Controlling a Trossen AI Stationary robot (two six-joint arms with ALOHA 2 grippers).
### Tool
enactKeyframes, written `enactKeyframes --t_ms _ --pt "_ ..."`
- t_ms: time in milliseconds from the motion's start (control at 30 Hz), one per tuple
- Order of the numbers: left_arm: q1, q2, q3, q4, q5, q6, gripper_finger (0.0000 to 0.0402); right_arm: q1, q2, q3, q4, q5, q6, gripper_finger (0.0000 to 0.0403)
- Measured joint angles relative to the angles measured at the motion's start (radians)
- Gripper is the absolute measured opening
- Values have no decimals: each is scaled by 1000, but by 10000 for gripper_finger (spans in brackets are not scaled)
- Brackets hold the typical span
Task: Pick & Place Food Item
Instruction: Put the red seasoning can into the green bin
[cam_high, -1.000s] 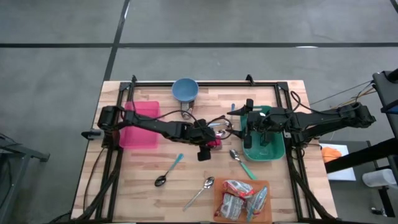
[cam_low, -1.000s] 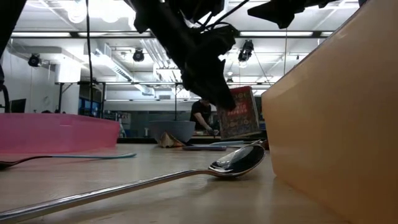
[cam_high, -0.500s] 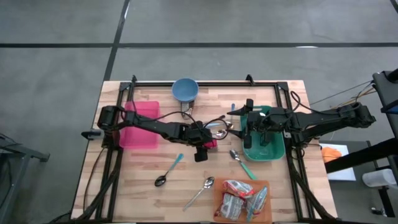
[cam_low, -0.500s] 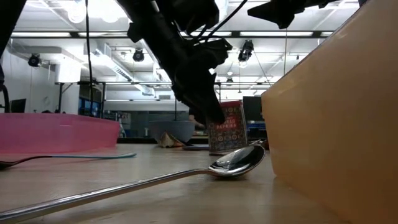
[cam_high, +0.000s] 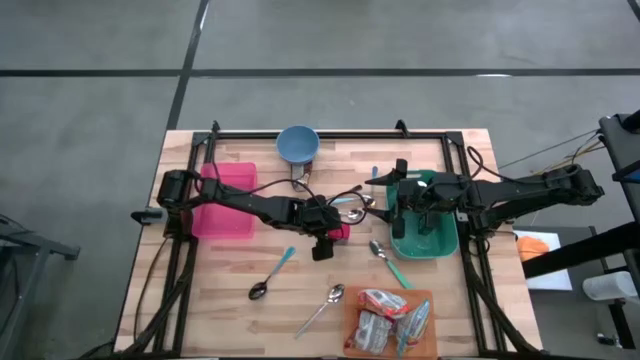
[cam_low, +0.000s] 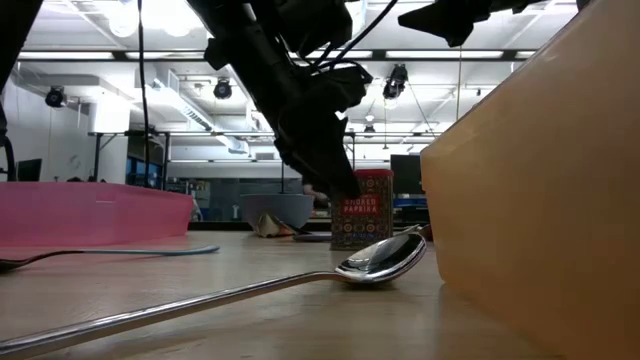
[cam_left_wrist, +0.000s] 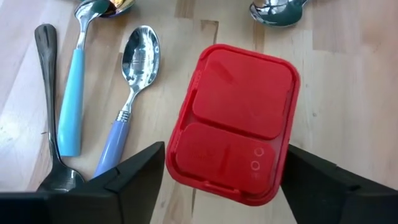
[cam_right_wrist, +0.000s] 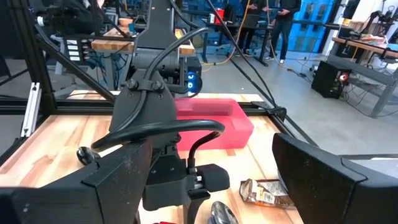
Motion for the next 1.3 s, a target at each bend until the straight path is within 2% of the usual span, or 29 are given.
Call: enactKeyframes --t_ms 433,733,1167,1300 --pt "0 -23 1 0 -4 -15 366 0 0 0 1 0 0 331" --pt "0 -97 1 -10 -56 -14 368 0 0 0 1 -1 0 331" --pt "0 -291 -7 -27 -117 19 368 0 0 0 -1 -1 0 331" --pt "0 -378 -73 -1 -129 47 368 0 0 0 -1 -1 0 331"
